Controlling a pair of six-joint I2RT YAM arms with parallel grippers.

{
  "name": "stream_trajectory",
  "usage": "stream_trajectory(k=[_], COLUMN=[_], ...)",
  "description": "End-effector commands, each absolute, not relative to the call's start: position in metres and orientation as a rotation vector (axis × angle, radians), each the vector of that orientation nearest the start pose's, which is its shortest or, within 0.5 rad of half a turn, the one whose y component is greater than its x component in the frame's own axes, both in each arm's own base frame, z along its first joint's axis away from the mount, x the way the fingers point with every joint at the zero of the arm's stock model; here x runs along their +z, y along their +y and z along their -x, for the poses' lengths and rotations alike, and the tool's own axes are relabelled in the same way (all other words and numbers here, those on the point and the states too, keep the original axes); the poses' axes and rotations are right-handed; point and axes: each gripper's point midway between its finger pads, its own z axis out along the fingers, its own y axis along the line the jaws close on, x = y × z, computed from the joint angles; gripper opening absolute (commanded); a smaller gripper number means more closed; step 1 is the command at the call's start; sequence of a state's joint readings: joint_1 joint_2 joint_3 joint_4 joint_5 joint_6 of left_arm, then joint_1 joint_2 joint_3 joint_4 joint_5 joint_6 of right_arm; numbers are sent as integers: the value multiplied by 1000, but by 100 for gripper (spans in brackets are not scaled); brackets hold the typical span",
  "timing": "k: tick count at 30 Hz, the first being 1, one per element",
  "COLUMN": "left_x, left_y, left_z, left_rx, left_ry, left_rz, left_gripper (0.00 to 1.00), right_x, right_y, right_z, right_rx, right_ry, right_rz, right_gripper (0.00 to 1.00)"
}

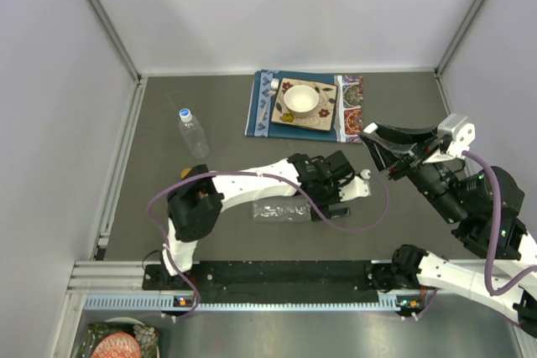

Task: Screw on the bottle caps
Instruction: Adjust the plastic bottle at the center of the board, then pick up the plastic bottle at the center of the board.

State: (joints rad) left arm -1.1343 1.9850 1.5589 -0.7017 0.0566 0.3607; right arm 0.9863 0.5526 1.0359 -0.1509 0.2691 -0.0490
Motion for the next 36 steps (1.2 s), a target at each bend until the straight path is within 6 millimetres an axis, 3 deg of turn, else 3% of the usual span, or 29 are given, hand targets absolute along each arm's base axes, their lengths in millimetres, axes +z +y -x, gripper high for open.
stream_trajectory(k=[1,4,8,12,16,25,36], left_x=[130,149,169,160,141,103,62], left_y=[-405,-389,-349,-318,-294,-286,-277], left_z=[-198,-193,-187,-166,-164,-185,-180], left_rx=[-324,-317,-256,-318,-356,-352,-414], left_ry=[1907,1892,1876,1858,1887,1982,2060], left_rz=[-1761,-1746,-1710,-1829,-1897,-1907,-1976], left_gripper=[97,98,98,98,98,98,98], right_x=[472,471,470,469,466,463,464], right_y=[157,158,160,164,168,172,168], right_z=[-163,-162,-164,-165,-167,-168,-169], right_rx=[659,662,662,667,667,675,649], right_ry=[1194,1200,1208,1215,1227,1235,1233], right_rz=[384,388,389,396,398,404,407], right_gripper=[13,13,13,14,14,14,14])
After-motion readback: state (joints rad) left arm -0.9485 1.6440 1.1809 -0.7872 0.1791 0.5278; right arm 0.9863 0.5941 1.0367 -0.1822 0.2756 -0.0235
